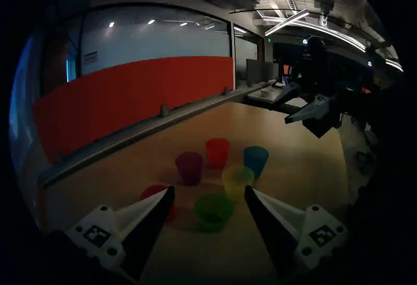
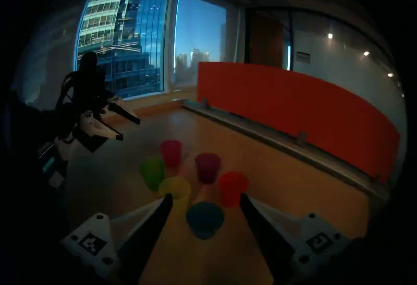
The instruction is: Pour water
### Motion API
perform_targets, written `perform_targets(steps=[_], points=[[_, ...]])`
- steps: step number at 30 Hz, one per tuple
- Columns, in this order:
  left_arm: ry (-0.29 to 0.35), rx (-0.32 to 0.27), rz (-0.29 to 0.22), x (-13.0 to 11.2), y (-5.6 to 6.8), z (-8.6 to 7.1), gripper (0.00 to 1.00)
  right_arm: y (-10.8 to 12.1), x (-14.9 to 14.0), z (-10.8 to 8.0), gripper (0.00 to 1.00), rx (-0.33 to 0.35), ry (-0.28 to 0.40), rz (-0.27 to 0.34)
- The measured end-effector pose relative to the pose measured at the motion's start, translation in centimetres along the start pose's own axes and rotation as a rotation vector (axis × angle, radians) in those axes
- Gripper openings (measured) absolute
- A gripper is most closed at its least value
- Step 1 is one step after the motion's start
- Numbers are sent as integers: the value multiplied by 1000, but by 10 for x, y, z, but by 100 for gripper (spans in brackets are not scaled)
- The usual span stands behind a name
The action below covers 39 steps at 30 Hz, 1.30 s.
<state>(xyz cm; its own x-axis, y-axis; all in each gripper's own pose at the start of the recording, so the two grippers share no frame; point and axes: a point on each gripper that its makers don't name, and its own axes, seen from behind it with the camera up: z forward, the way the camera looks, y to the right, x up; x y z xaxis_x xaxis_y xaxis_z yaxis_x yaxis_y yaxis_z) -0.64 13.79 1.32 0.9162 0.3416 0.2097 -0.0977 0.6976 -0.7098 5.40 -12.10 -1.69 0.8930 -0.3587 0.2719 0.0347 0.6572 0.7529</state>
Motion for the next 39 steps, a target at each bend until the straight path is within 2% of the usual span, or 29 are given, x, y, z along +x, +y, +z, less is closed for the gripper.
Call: perform_targets(steps=[11,39], points=[[-71,-33,-2,-38,11,17,100,1,-32,19,100,11,-51,-15],[-178,-77,-32,-94,15,41,100,1,-93,56,100,36,-159,-26]])
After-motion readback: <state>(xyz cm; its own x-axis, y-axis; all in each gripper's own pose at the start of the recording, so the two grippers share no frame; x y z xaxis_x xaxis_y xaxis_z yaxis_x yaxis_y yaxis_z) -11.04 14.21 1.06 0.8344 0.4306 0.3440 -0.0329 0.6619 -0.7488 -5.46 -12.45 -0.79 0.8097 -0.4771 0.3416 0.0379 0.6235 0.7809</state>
